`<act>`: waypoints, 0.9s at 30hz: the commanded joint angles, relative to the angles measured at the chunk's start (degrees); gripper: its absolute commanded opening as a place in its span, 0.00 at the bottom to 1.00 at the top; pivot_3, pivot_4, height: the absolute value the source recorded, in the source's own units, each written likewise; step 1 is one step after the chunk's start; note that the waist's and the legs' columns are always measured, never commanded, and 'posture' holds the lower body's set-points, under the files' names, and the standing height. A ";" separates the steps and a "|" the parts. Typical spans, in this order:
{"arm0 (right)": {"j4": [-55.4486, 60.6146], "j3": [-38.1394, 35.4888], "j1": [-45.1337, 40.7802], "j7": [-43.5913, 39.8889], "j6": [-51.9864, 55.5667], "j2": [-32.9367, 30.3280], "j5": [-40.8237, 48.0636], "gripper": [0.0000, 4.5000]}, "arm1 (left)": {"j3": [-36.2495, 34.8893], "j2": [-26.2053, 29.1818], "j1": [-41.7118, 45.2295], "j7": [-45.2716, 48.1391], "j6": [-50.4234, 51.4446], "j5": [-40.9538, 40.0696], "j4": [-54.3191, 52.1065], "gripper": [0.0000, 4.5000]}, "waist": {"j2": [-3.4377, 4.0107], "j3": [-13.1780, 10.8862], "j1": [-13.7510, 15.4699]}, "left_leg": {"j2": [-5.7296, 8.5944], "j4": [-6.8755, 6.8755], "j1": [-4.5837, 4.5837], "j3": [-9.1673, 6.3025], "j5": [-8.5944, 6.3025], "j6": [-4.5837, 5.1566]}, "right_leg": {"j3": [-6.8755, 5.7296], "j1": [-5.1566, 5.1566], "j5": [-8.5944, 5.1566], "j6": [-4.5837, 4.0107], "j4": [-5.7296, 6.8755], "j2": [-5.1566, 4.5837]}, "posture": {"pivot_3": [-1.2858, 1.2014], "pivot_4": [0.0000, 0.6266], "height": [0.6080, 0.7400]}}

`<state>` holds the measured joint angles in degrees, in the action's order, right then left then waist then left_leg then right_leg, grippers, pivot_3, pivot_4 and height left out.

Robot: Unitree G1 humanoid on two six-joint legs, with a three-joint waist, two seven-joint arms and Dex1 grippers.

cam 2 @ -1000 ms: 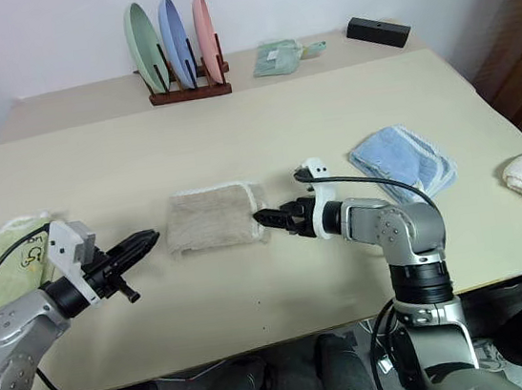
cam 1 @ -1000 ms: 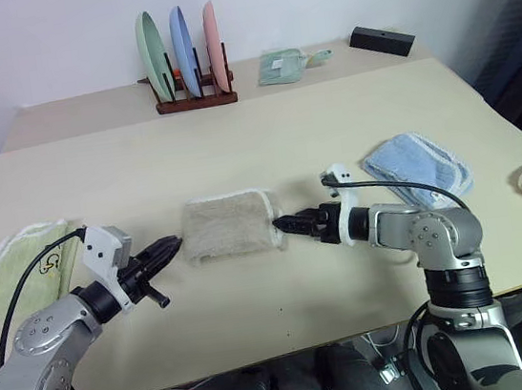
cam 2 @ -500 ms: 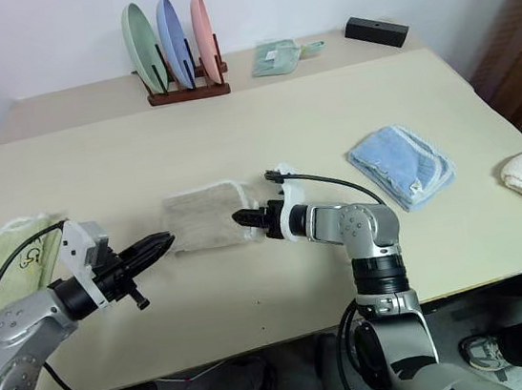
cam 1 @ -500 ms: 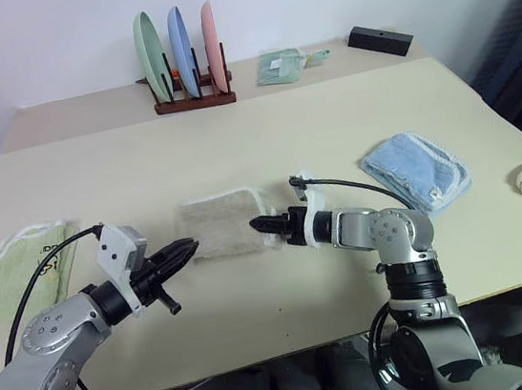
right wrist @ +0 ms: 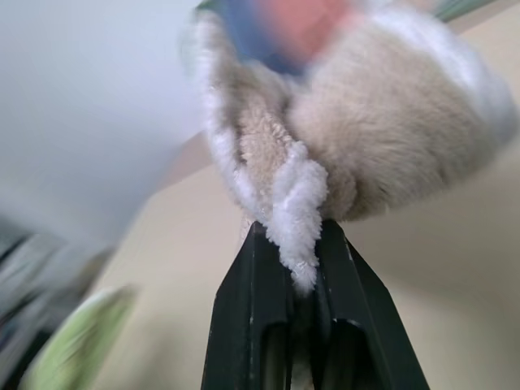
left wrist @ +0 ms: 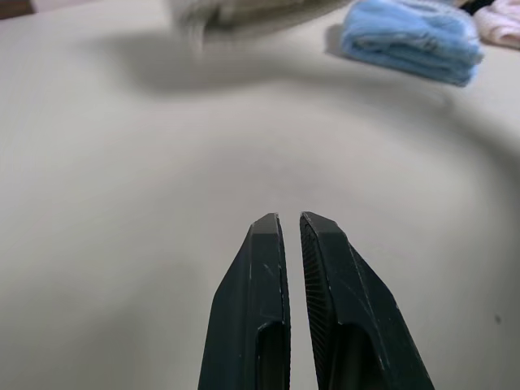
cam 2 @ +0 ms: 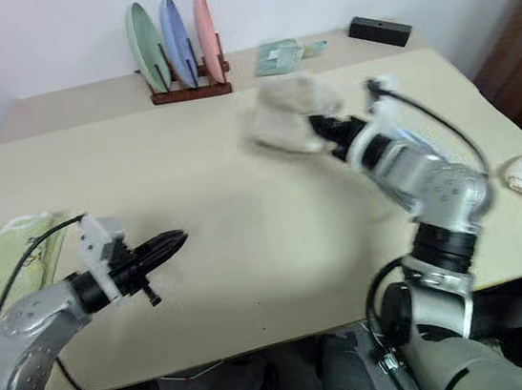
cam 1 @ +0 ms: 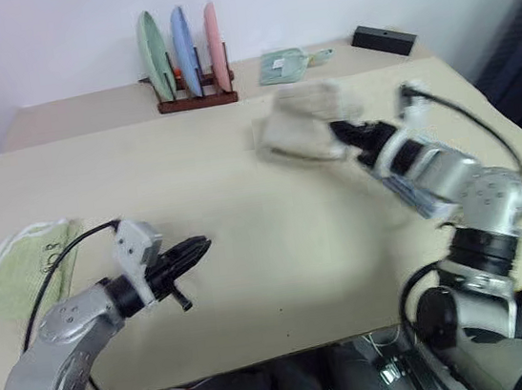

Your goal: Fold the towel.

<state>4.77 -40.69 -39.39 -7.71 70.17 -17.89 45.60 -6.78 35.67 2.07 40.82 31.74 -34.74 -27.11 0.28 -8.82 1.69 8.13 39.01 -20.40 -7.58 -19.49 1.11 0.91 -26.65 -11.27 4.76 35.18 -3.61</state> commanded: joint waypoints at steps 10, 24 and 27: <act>9.28 -25.52 8.13 21.23 11.38 0.36 6.90 0.01 | 6.88 -3.05 10.44 5.70 -3.72 3.71 10.17 0.08 | 0.12 0.04 -1.38 | -0.10 -0.06 0.07 0.26 0.00 0.01 | 0.26 -0.07 0.01 0.01 0.09 0.05 | 0.52 0.24 1.00; 9.77 -15.13 14.76 15.47 4.55 -5.40 5.19 0.34 | 7.44 -4.75 8.57 5.77 -4.61 5.31 9.94 0.08 | 0.12 0.04 -0.99 | -0.09 -0.02 0.06 0.26 -0.02 0.05 | 0.24 -0.04 0.01 0.01 0.06 0.04 | 0.52 0.24 1.00; 10.91 -13.38 15.51 15.09 0.91 -7.18 3.55 0.68 | 7.08 -4.60 7.44 5.82 -4.60 5.21 9.33 0.08 | 0.12 0.04 -0.94 | -0.09 -0.02 0.06 0.26 -0.02 0.05 | 0.24 -0.04 0.01 0.01 0.06 0.04 | 0.52 0.24 1.00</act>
<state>12.94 -54.37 -23.58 7.97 74.11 -23.30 49.76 1.33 30.90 9.65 46.56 28.16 -29.32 -15.71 0.40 -8.78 0.75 8.04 38.99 -20.34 -7.32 -19.51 1.16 1.15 -26.69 -11.27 4.77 35.24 -3.57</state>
